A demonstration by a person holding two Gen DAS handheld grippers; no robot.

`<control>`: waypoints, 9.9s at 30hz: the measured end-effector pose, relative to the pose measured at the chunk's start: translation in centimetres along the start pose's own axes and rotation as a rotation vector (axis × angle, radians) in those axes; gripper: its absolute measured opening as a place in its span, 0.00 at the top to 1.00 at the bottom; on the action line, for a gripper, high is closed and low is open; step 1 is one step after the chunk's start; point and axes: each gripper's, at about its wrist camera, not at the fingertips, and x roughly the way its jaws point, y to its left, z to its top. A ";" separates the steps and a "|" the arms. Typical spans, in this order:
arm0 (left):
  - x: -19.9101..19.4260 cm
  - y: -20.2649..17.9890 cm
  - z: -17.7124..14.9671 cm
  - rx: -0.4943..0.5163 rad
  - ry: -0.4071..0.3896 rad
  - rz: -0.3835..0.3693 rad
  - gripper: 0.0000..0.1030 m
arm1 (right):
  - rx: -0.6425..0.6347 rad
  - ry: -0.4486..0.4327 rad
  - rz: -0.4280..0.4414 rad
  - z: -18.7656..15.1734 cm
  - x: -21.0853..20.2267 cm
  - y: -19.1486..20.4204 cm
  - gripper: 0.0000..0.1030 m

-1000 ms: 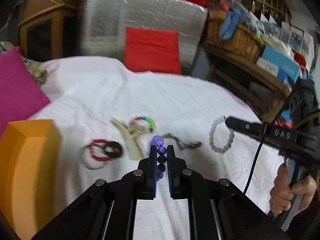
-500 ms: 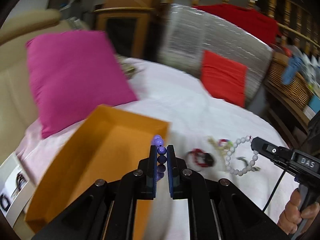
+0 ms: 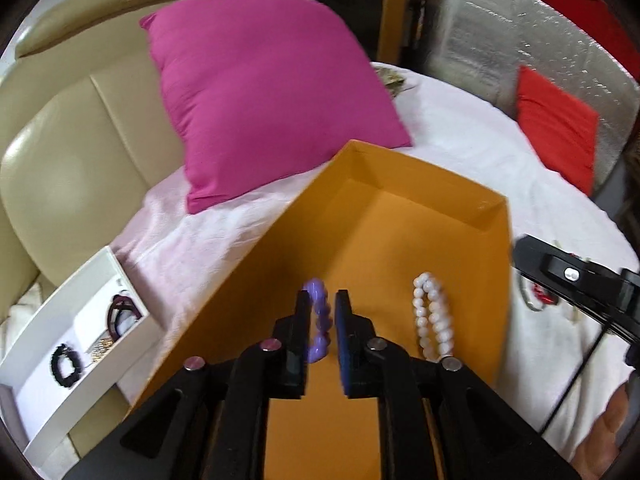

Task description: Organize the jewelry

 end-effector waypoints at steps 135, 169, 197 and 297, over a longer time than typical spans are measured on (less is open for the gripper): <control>5.7 -30.0 -6.0 0.409 0.253 -0.553 0.83 | 0.429 -0.081 -0.435 -2.0 -21.2 -31.5 0.74; 0.8 -24.5 -2.1 0.330 -0.008 -0.490 0.86 | 0.397 -0.192 -0.443 -1.1 -22.8 -30.0 0.90; -0.5 -22.2 -1.5 0.292 -0.057 -0.464 0.86 | 0.318 -0.021 -0.483 -1.4 -19.6 -27.5 0.42; 7.6 -25.8 -2.1 0.319 0.119 -0.359 0.41 | 0.402 -0.129 -0.348 -4.3 -22.2 -26.0 0.84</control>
